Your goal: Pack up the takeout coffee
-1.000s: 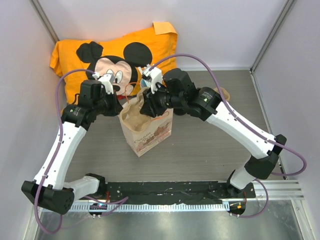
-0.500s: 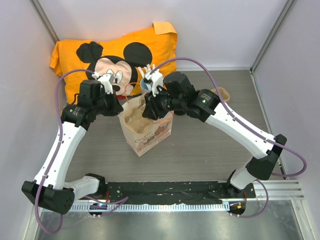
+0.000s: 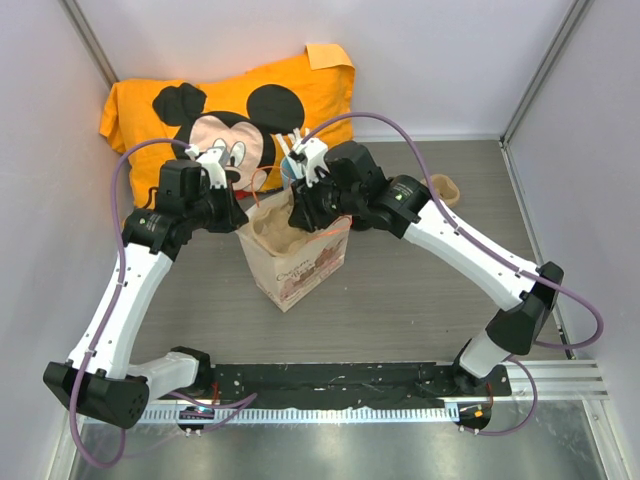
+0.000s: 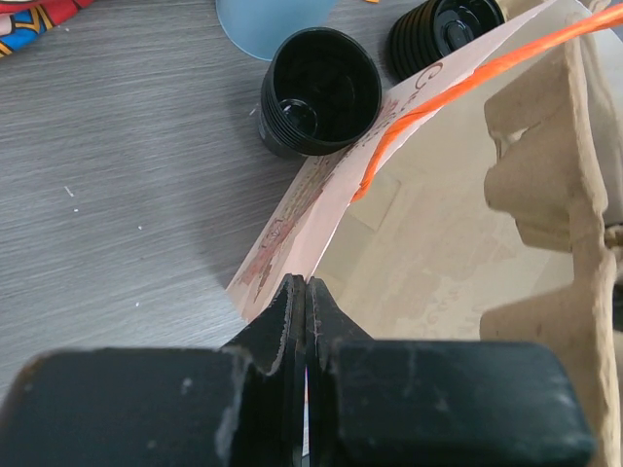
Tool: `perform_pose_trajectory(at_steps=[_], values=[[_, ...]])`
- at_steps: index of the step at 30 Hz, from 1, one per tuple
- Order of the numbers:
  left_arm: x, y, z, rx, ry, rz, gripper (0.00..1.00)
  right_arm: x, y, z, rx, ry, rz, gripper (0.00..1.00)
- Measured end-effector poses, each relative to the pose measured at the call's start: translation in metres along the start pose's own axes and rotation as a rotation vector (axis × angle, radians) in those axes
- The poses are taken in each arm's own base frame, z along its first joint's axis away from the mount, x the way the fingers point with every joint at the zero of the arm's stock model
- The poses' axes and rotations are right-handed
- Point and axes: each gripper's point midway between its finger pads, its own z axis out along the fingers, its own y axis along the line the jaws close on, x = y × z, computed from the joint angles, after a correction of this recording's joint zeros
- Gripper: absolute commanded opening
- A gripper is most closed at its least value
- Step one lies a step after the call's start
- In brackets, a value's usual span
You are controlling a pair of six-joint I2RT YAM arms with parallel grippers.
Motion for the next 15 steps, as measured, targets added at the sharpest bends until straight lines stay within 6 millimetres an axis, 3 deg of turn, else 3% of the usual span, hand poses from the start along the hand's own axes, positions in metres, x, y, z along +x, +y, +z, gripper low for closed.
perform_pose_trajectory(at_steps=[15], values=[[0.001,-0.002,-0.002,0.009,0.003,0.000,0.00,-0.014,-0.008,-0.001,0.050,-0.036,0.013,0.15]])
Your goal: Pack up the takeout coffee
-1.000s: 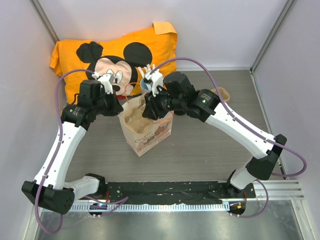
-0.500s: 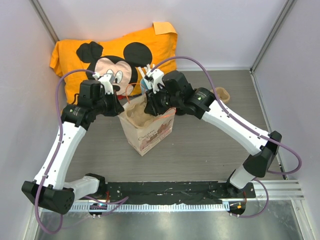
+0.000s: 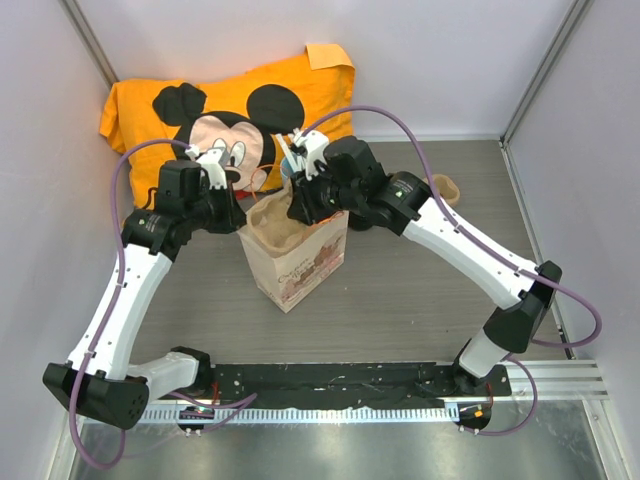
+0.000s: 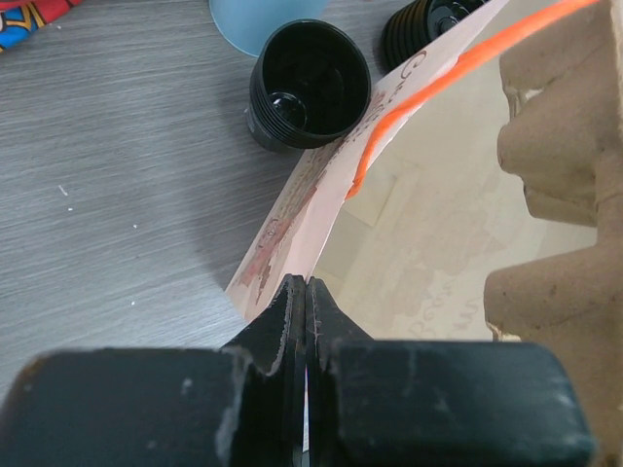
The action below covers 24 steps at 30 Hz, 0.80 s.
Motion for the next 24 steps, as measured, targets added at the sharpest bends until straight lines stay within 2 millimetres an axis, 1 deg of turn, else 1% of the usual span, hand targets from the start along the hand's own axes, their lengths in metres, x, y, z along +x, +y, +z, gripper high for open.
perform_pose_trajectory(at_steps=[4,9,13,18,24], values=[[0.001,-0.002,-0.001,0.008,0.002,0.000,0.00,-0.005,0.000,0.002,0.003,-0.010,0.003,0.15],[0.001,-0.002,-0.002,0.009,0.000,0.001,0.00,0.000,-0.003,0.008,0.014,0.007,0.004,0.14],[0.001,-0.002,-0.002,0.010,0.000,0.001,0.00,0.008,-0.007,0.012,0.030,0.024,0.006,0.15],[0.001,-0.003,-0.002,0.017,0.003,0.001,0.00,0.027,-0.014,0.019,0.054,0.068,0.007,0.14],[-0.001,-0.007,-0.004,0.036,0.002,0.003,0.00,0.031,-0.014,0.024,0.072,0.077,-0.003,0.14]])
